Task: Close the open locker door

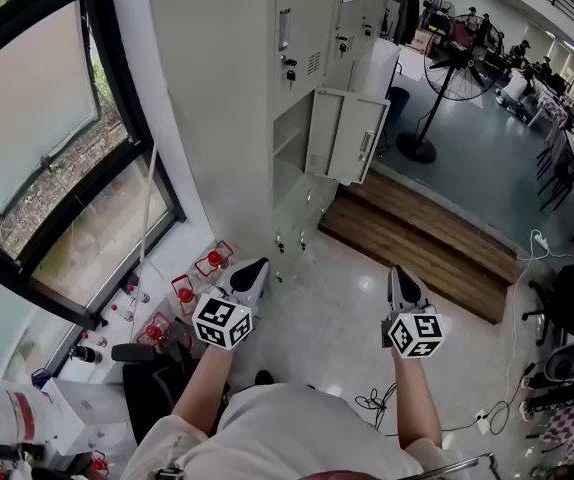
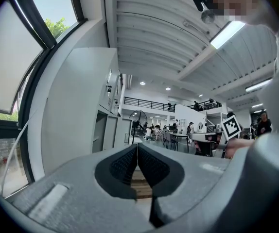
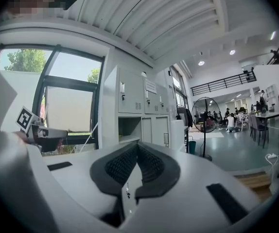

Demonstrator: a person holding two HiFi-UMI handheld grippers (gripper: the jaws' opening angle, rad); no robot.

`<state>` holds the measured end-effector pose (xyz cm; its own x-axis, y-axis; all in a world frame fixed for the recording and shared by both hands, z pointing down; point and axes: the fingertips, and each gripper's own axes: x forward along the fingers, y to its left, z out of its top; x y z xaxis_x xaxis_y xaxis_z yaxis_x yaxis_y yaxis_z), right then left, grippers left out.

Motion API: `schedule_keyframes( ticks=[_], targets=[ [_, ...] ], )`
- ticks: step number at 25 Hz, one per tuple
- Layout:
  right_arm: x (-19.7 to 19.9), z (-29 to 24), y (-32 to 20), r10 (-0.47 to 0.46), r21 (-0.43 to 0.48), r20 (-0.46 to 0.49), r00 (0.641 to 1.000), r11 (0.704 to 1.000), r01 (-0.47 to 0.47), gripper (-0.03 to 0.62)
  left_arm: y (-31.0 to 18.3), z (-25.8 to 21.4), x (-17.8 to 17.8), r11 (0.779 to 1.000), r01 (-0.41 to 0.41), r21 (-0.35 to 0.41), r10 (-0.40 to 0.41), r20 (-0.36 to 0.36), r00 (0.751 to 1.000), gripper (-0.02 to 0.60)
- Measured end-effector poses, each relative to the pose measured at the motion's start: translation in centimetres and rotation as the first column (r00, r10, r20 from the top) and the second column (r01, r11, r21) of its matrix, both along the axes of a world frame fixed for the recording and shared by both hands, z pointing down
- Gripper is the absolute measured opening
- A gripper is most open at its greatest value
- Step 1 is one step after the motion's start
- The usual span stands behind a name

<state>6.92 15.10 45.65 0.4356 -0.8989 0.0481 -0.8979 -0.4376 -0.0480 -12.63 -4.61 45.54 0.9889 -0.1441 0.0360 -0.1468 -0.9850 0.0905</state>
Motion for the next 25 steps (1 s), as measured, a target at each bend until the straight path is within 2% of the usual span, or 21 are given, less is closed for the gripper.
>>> schedule_keyframes(
  ticks=[11, 18, 25],
  targets=[
    [-0.3, 0.4, 1.0, -0.013, -0.012, -0.014, 1.000, 1.000, 0.013, 0.012, 1.2, 0.4, -0.3, 1.000, 0.018, -0.010, -0.018, 0.009, 1.000, 0.015],
    [0.0, 1.0, 1.7, -0.034, -0.020, -0.001, 0.999, 0.999, 0.034, 0.071, 2.3, 0.7, 0.0, 0.999, 0.032, -0.014, -0.031, 0.017, 0.999, 0.015],
    [1.1, 1.7, 2.9, -0.040, -0.029, 0.014, 0.999, 0.999, 0.040, 0.087, 3.6, 0.9, 0.5, 0.999, 0.047, -0.015, -0.047, 0.021, 0.999, 0.015]
  ],
)
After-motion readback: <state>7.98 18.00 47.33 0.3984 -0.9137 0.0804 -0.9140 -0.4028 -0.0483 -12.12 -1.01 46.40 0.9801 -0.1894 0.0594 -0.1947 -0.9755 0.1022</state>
